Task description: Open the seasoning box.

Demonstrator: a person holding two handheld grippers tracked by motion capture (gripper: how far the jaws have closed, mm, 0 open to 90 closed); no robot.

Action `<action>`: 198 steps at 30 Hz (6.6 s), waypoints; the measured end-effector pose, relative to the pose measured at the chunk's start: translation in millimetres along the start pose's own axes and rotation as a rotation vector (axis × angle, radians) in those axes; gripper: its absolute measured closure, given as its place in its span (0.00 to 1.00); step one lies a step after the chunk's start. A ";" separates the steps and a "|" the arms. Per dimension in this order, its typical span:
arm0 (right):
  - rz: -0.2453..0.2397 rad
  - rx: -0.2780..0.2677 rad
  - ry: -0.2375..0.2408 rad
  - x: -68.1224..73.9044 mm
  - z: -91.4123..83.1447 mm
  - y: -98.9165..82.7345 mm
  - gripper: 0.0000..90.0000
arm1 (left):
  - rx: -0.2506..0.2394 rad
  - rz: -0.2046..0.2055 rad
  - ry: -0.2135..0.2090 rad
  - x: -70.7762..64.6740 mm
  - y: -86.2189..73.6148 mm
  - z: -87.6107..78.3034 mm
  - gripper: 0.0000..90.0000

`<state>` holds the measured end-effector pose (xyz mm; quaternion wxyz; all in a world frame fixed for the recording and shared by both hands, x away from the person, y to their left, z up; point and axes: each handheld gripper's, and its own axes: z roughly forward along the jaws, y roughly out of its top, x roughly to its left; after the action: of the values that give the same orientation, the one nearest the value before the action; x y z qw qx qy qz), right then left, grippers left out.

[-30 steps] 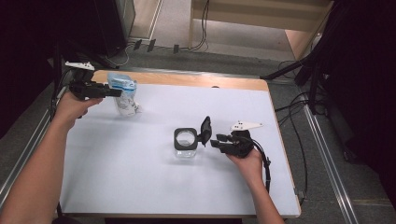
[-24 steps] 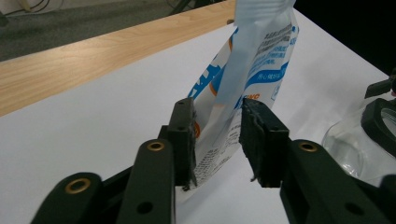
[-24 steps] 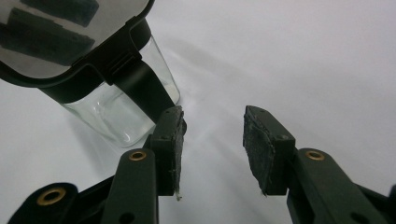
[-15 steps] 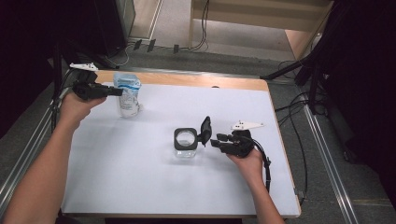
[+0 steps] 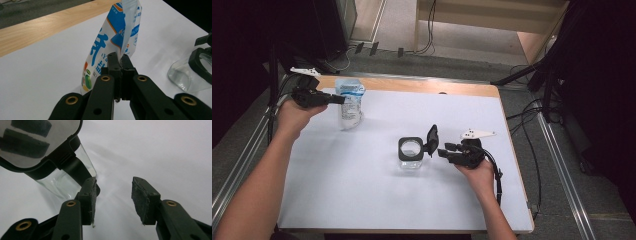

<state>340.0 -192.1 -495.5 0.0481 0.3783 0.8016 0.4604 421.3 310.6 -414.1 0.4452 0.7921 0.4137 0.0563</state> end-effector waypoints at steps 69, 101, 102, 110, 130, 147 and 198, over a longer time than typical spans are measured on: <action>-0.149 0.000 0.145 168.3 90.0 46.7 0.71 | -0.006 0.072 -0.175 -120.0 11.5 -46.7 1.00; -0.152 -0.045 0.070 185.9 136.7 33.6 0.67 | 0.030 0.070 -0.214 -144.7 4.4 -52.8 1.00; -0.151 -0.043 0.073 185.6 136.6 33.4 0.67 | 0.033 0.072 -0.214 -144.4 4.7 -52.1 1.00; -0.151 -0.045 0.123 183.6 133.5 29.9 0.67 | 0.033 0.077 -0.200 -145.4 7.4 -44.7 1.00; -0.213 -0.074 0.144 191.1 128.0 16.8 0.55 | 0.085 0.092 -0.187 -151.5 12.0 -19.7 1.00; -0.192 -0.082 0.131 189.4 126.3 13.0 0.56 | 0.085 0.137 -0.218 -163.0 14.8 -5.0 0.98; -0.138 -0.087 0.108 185.0 118.0 -7.3 0.59 | 0.186 0.159 -0.281 -170.6 14.3 38.8 0.99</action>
<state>254.9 9.0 -518.4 0.0531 0.2943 0.8064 0.5101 336.6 161.0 -378.9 0.4178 0.8602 0.2867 -0.0582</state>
